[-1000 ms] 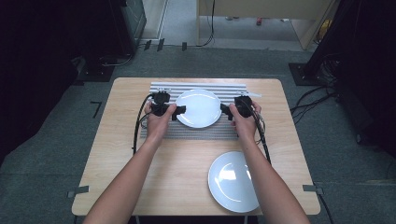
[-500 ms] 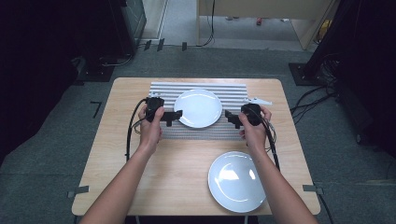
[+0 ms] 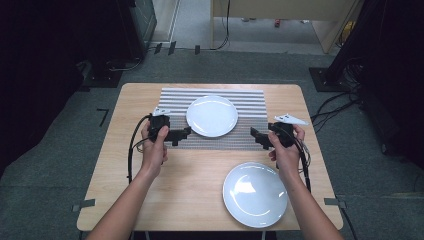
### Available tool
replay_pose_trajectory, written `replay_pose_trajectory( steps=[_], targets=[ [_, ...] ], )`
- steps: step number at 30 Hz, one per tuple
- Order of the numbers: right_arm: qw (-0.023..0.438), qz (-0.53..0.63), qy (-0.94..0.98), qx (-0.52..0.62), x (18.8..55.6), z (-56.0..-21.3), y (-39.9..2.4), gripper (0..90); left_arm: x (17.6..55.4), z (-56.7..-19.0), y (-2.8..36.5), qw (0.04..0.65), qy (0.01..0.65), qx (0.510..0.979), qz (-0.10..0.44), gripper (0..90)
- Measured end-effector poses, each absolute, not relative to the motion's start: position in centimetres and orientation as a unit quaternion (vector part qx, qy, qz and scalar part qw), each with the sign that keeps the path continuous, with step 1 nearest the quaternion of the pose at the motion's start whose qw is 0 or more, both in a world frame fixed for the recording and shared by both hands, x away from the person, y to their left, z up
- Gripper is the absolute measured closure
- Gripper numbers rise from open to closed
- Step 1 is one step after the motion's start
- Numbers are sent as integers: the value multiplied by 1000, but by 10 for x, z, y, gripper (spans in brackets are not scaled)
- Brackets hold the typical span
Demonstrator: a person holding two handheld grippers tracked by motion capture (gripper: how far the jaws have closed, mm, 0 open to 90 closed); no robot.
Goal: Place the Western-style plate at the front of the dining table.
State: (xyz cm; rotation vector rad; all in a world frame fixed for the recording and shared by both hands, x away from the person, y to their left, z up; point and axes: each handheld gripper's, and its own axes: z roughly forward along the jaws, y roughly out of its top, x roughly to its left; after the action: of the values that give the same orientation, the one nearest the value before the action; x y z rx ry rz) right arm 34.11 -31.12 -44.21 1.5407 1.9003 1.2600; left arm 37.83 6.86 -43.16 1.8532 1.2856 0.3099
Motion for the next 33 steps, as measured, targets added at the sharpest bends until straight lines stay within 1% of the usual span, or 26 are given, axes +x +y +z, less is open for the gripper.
replay_pose_trajectory(
  steps=[5,13,20,25,33],
  targets=[
    [194,455,673,550,327,-441,-321,207,366,-430,74,422,510,738,135,90],
    [200,453,667,556,310,-443,-335,210,349,-433,82,428,505,738,134,90],
    [207,453,659,564,288,-450,-353,205,331,-441,93,428,507,736,131,90],
    [209,449,657,569,275,-455,-362,204,316,-445,105,436,514,727,130,90],
    [217,443,656,571,257,-461,-373,206,298,-450,117,436,517,725,131,90]
  ],
)
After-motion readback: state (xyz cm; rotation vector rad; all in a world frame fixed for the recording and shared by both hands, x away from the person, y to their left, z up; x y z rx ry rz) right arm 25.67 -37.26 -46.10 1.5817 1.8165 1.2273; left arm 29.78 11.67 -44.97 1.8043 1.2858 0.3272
